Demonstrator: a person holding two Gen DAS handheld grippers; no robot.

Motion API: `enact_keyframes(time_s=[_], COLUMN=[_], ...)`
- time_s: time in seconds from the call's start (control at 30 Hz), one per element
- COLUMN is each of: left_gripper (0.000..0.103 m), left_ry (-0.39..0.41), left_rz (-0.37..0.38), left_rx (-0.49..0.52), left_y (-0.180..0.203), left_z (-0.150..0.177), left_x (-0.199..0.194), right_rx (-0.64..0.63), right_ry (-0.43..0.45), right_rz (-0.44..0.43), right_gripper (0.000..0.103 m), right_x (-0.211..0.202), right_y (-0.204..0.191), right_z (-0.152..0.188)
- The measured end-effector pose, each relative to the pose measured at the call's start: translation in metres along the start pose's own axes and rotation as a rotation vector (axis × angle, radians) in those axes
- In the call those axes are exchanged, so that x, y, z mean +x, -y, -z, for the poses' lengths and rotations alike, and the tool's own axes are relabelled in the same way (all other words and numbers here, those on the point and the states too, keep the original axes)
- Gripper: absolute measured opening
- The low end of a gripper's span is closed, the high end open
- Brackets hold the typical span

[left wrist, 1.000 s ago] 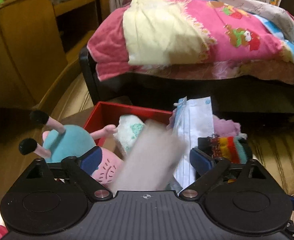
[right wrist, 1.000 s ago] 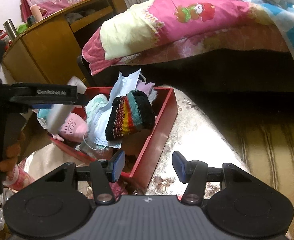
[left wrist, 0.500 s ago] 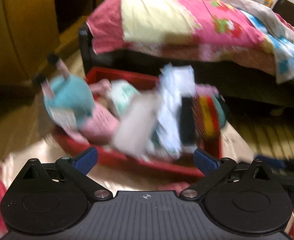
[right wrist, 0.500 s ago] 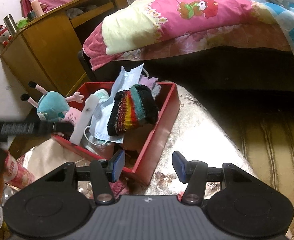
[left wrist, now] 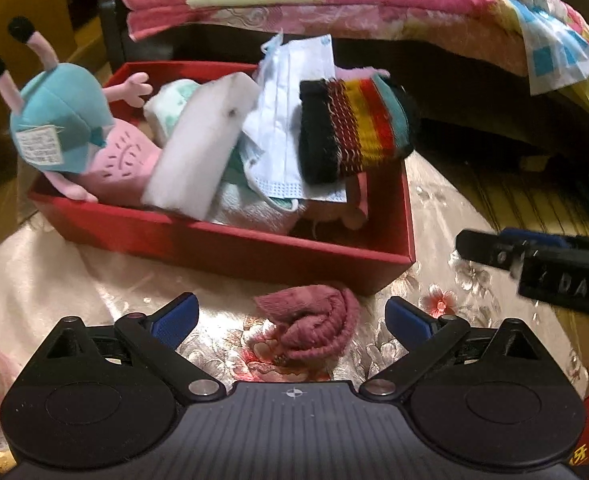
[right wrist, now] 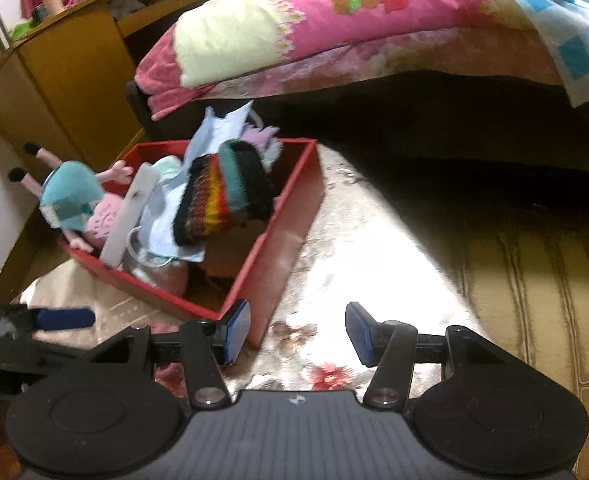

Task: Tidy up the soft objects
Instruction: 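Lower the right gripper onto the pink knit item on the rug and close, then lift the pink knit item with the right gripper and carry it over the box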

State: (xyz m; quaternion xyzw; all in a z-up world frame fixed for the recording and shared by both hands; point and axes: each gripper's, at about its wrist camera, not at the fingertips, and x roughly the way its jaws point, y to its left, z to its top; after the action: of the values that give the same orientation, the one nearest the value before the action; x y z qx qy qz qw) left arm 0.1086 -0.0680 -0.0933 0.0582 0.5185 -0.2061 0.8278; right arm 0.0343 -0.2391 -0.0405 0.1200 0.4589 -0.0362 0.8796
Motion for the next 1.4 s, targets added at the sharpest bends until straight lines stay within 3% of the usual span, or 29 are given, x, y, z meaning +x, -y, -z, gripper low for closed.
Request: enact_keyframes(time_s=[0.13, 0.27, 0.37, 0.5, 0.57, 0.83, 1.27, 1.4], left_gripper=[0.087, 0.068, 0.064, 0.056, 0.045, 0.039, 0.039, 0.039], left_ry=[-0.013, -0.055, -0.076, -0.083, -0.078, -0.054, -0.071, -0.087], left_rz=[-0.004, 0.008, 0.019, 0.022, 0.041, 0.031, 0.045, 0.058], left_rx=[0.018, 0.018, 0.016, 0.031, 0.026, 0.112, 0.142, 0.124], left_y=[0.005, 0.008, 0.008, 0.007, 0.007, 0.011, 0.005, 0.000], left_z=[0.002, 0.006, 0.008, 0.013, 0.015, 0.031, 0.044, 0.045], left_x=[0.009, 0.022, 0.027, 0.029, 0.032, 0.032, 0.025, 0.026], right_rx=[0.017, 0.005, 0.016, 0.064, 0.103, 0.185, 0.130, 0.141], right_ry=[-0.012, -0.030, -0.036, -0.073, -0.101, -0.162, -0.278, -0.310], right_rz=[0.009, 0.010, 0.000, -0.070, -0.132, -0.296, -0.261, -0.275], right_gripper=[0.024, 0.024, 0.024, 0.024, 0.024, 0.024, 0.024, 0.016], right_x=[0.001, 0.004, 0.004, 0.007, 0.010, 0.023, 0.077, 0.092], right_y=[0.005, 0.003, 0.004, 0.004, 0.002, -0.023, -0.056, -0.055], right_z=[0.001, 0.004, 0.005, 0.006, 0.007, 0.003, 0.012, 0.020])
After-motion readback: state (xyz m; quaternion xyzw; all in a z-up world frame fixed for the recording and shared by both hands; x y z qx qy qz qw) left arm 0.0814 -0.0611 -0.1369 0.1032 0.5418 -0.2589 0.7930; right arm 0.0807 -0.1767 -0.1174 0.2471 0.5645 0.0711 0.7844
